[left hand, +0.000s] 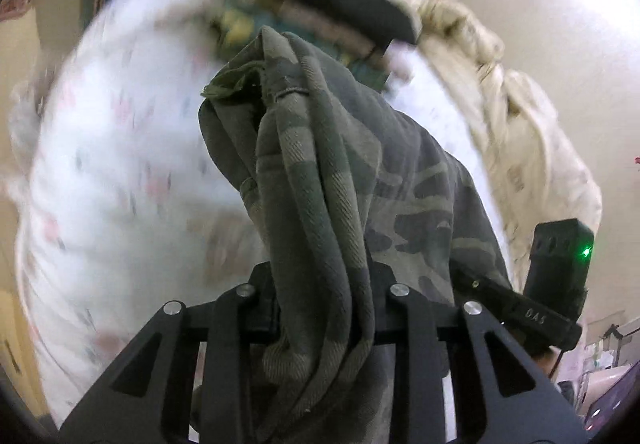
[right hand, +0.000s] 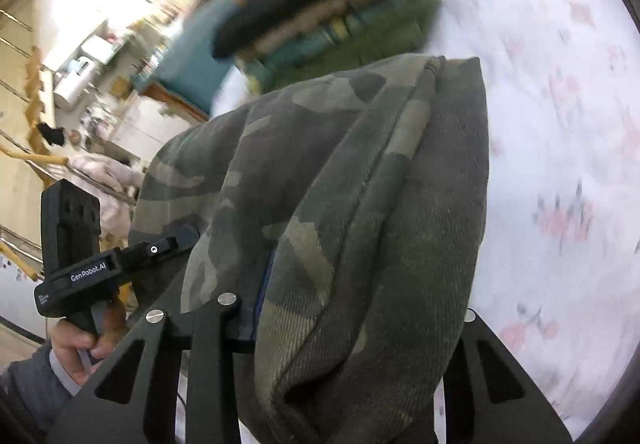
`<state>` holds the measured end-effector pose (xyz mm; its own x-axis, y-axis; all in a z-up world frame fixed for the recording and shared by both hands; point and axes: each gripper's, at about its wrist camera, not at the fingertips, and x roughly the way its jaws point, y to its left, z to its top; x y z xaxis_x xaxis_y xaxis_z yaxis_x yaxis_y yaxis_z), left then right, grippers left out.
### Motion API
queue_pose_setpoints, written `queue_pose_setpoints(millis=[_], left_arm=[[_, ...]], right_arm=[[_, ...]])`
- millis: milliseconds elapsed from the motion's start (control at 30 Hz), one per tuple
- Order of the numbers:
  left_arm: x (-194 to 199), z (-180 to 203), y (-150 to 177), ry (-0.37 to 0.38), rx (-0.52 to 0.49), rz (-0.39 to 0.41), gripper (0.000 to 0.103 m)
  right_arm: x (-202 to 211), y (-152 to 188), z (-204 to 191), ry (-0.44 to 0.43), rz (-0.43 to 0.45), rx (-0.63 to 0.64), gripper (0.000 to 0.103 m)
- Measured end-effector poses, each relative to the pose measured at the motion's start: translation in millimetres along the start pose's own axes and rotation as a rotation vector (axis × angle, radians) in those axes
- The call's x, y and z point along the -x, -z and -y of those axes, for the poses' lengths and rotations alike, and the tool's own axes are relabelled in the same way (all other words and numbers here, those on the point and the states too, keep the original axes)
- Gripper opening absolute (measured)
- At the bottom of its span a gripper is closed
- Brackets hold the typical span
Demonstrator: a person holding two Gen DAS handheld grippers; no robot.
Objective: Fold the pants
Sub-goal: 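Grasp the folded pants with both grippers and lift them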
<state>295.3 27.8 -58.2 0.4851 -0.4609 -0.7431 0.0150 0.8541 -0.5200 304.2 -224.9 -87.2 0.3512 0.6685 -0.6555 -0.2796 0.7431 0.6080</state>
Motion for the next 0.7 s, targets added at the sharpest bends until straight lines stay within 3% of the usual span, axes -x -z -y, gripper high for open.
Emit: queue_pose_setpoints(millis=[100, 233, 300, 400, 467, 533, 567, 600, 633, 667, 700], left_arm=[[26, 20, -43, 0.029, -0.043, 0.080, 0.025], [38, 41, -130, 0.023, -0.083, 0.146, 0.025], [30, 41, -175, 0.021, -0.096, 0.162, 0.026], [3, 23, -237, 0.020, -0.063, 0.166, 0.026], [-23, 12, -268, -0.029, -0.068, 0.167, 0.028], [-55, -1, -288, -0.095, -0.046, 0.140, 0.036], [-74, -11, -294, -0.164, -0.056, 0.116, 0.044], [-89, -24, -292, -0.226, -0.034, 0.089, 0.052], [-101, -41, -287, -0.252, 0.020, 0.058, 0.053], [-111, -57, -280, -0.247, 0.074, 0.038, 0.054], [-108, -65, -277, -0.226, 0.089, 0.074, 0.064]], right_arm=[[18, -45, -22, -0.014, 0.082, 0.065, 0.036], [21, -139, -46, 0.004, 0.140, 0.132, 0.036], [3, -199, -50, 0.036, 0.124, 0.160, 0.036], [-27, -255, -44, 0.071, 0.098, 0.166, 0.036], [-55, -288, -40, 0.118, 0.087, 0.181, 0.037], [-88, -307, -23, 0.189, 0.061, 0.200, 0.044], [-101, -311, -12, 0.255, 0.043, 0.200, 0.057], [-111, -313, -3, 0.330, 0.035, 0.201, 0.062], [-117, -310, 18, 0.392, 0.042, 0.175, 0.065], [-117, -307, 32, 0.407, 0.043, 0.136, 0.076], [-112, -302, 46, 0.386, 0.058, 0.085, 0.081]])
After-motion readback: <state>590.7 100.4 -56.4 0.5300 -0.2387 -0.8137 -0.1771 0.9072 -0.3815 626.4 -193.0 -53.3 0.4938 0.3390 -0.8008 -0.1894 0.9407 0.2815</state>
